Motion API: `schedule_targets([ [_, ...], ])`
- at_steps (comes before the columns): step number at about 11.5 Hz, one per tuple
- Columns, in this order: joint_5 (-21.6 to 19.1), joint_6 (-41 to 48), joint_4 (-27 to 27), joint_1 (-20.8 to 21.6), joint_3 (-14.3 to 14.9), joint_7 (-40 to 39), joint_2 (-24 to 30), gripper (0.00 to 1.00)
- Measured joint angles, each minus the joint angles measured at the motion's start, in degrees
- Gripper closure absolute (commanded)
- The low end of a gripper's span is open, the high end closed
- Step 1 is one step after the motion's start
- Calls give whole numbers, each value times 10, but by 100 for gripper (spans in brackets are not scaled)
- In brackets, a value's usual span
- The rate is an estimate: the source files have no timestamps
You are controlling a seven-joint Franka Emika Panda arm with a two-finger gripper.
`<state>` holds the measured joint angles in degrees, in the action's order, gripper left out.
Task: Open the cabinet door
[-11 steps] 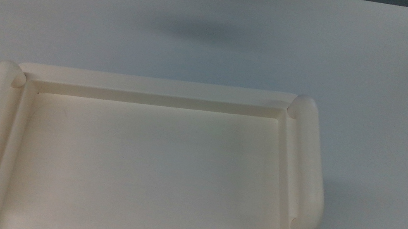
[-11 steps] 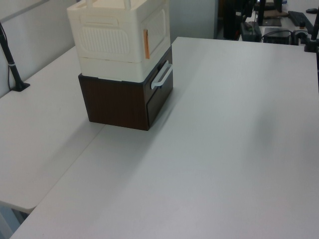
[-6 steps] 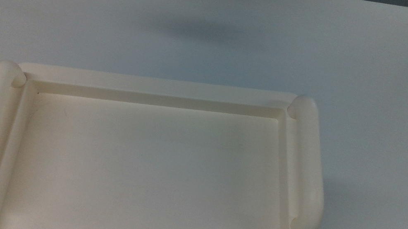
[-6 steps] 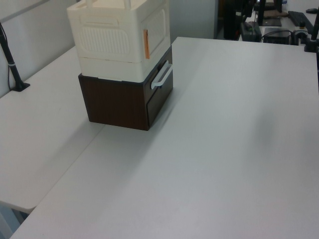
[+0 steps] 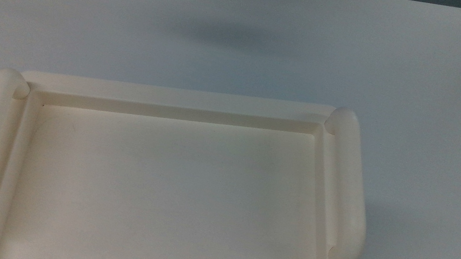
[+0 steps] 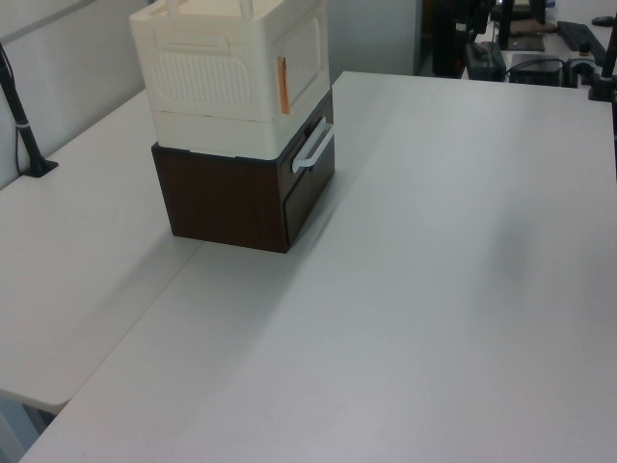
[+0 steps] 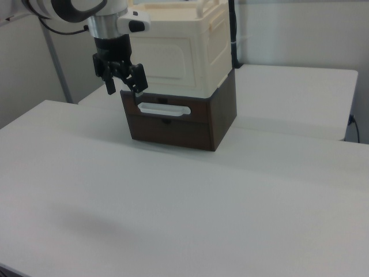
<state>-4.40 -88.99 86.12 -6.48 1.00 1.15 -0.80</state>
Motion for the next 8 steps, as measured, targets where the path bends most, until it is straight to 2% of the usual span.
schedule_targets([
  [4, 0, -12, 0, 0, -4, 0, -5, 0],
  [8, -1, -146, 0, 19, -9, -6, -15, 0],
])
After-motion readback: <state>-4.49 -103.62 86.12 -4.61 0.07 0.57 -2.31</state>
